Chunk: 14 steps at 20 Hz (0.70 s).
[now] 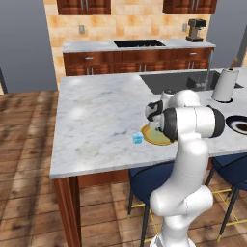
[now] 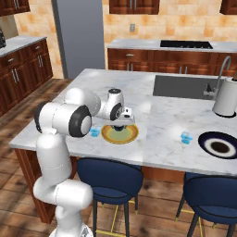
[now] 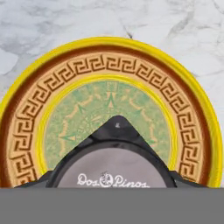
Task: Place two yogurt containers on each plate.
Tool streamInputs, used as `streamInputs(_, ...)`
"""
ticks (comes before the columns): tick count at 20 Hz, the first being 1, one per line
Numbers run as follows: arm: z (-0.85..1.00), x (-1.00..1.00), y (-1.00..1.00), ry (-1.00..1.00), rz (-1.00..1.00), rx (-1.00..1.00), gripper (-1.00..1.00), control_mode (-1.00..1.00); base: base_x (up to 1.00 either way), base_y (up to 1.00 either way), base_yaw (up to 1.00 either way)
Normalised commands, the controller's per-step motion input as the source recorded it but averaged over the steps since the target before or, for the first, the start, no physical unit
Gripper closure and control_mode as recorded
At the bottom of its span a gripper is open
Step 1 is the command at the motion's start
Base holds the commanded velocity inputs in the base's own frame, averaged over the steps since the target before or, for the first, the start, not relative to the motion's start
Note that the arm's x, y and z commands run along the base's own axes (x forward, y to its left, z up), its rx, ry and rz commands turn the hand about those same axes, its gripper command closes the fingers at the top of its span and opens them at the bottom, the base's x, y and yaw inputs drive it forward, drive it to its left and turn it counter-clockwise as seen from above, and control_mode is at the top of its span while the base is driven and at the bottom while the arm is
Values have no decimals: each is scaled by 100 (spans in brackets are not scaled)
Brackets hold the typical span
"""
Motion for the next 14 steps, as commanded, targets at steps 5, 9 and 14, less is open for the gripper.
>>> streamInputs(5,-31,34,-21,0,0,0,100,-100,0,0,0)
streamInputs(9,-34,14,-10,0,0,-4,100,-100,0,0,0)
streamInputs(14,-18,3,-3,0,0,-2,100,-100,0,0,0)
